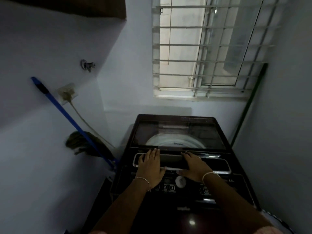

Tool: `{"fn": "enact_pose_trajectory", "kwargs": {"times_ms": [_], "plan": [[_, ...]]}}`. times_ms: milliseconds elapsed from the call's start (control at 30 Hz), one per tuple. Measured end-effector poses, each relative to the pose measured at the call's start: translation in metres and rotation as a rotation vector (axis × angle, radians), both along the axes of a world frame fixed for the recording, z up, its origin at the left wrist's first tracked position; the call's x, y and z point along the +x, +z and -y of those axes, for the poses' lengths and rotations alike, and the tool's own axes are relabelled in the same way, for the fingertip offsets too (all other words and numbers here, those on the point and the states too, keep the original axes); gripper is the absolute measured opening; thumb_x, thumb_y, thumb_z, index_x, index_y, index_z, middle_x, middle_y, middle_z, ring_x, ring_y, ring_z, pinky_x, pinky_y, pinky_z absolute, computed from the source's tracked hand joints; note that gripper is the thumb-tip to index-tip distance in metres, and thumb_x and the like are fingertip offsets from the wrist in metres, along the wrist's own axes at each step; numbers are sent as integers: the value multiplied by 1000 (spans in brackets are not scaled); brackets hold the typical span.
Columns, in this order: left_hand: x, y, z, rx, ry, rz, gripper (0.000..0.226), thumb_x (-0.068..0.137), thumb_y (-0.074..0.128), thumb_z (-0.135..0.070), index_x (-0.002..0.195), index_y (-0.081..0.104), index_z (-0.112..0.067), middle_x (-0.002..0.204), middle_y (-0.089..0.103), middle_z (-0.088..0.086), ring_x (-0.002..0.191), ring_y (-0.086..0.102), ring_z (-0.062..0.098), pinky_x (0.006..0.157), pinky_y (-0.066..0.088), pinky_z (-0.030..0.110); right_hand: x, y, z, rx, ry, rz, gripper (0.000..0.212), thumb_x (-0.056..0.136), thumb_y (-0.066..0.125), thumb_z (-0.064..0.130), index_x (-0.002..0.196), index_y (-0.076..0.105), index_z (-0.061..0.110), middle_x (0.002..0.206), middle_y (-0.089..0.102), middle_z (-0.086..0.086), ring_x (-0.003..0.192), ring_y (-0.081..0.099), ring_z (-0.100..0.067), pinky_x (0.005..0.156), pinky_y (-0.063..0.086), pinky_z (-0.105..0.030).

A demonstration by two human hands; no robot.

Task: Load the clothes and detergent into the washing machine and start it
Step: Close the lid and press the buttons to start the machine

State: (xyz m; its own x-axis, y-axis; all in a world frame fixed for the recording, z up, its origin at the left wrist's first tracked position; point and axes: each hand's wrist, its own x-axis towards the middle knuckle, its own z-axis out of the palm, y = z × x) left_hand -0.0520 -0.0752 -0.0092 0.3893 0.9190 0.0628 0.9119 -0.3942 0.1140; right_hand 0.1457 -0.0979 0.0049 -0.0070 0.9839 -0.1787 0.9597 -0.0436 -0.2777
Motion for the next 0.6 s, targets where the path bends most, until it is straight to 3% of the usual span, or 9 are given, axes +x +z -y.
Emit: {"fn": "enact_pose_trajectory", "kwargs": {"times_ms": [167, 400, 600], "plan": [[-3, -11, 20, 6, 11, 21, 72, 96, 35, -51, 152, 13, -13, 160, 13, 4, 147, 13, 22, 116, 19, 44, 4, -16, 33, -30, -13, 27, 112, 62, 78, 59, 151, 22, 18, 158, 20, -8, 144, 22, -29, 116, 28, -40], [-17, -34, 66, 20, 18, 92, 64, 94, 40, -49, 148, 26, -17, 156, 22, 6, 141, 25, 22, 110, 33, 42, -7, -28, 64, 7, -144, 25, 100, 71, 76, 51, 150, 23, 19, 160, 13, -5, 146, 16, -29, 114, 31, -46], [-30, -47, 85, 0, 49, 56, 63, 96, 37, -50, 149, 24, -19, 156, 21, 7, 143, 23, 23, 110, 31, 43, -16, -32, 72, -14, -256, 0, 95, 79, 71, 45, 152, 17, 17, 162, 4, -1, 146, 14, -32, 111, 35, -50]]}}
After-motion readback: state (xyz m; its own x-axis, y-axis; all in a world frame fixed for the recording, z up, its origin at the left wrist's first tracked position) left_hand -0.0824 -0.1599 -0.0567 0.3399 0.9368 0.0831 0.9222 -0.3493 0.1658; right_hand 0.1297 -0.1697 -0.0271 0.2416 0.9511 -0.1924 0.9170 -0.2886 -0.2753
